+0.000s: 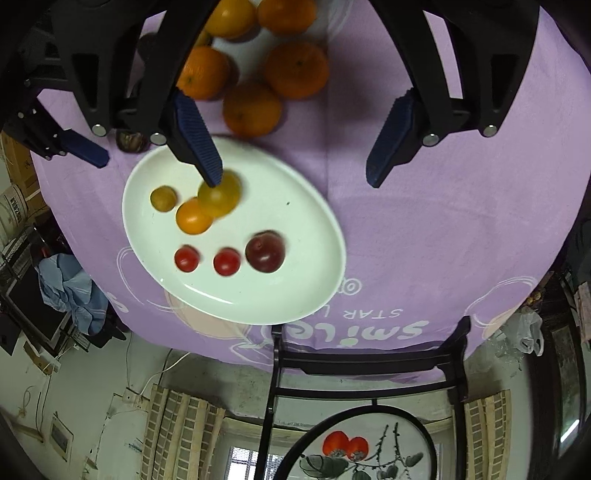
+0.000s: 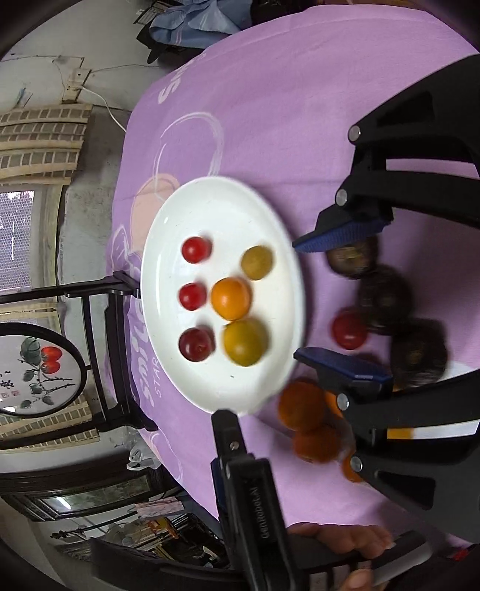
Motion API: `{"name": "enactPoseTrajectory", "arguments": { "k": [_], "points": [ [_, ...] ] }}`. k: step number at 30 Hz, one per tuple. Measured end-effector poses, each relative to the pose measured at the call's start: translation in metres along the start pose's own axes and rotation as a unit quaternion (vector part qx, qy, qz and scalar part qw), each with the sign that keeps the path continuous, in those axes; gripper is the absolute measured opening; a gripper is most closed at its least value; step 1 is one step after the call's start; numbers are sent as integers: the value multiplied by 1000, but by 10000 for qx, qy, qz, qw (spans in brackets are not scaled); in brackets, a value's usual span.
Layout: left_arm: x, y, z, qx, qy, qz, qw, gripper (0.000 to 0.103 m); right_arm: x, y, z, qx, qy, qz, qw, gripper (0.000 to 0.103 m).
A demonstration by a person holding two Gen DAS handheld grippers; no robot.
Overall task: Organize fruits
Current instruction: 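Place the green citrus on the plate with the right gripper while the left gripper releases the tomato there, then grasp a dark brown round fruit with the right gripper while the left gripper grasps an orange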
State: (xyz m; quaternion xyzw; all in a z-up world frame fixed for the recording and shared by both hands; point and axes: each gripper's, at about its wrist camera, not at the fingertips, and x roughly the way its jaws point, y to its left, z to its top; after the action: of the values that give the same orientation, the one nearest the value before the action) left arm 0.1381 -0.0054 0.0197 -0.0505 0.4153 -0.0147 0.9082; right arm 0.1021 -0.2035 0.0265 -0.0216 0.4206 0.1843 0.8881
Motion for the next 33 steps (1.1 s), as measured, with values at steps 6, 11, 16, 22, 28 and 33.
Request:
{"name": "enactPoseTrajectory", "arguments": {
  "k": [6,11,16,22,28,33],
  "points": [
    [-23,13,-27,-36,-14,43,10000,85,-29,-1,-34,-26,-40,-60,10000,56],
    [-37,24,-53,-112,23,3,9999,87,-41,10,-63,-257,87,-88,9996,56],
    [-45,26,-72,-23,28,81,10000,88,-39,30,-82,-619,270,-131,9976,56],
    [-45,29,-90,89,101,46,9999,90,-18,45,-81,-838,471,-281,9950,56],
    [-38,36,-98,124,268,-56,9995,91,7,53,-65,-956,575,-385,9930,48],
    [-37,33,-101,227,354,-181,9990,92,17,60,-59,-1018,540,-472,9922,37]
  ]
}}
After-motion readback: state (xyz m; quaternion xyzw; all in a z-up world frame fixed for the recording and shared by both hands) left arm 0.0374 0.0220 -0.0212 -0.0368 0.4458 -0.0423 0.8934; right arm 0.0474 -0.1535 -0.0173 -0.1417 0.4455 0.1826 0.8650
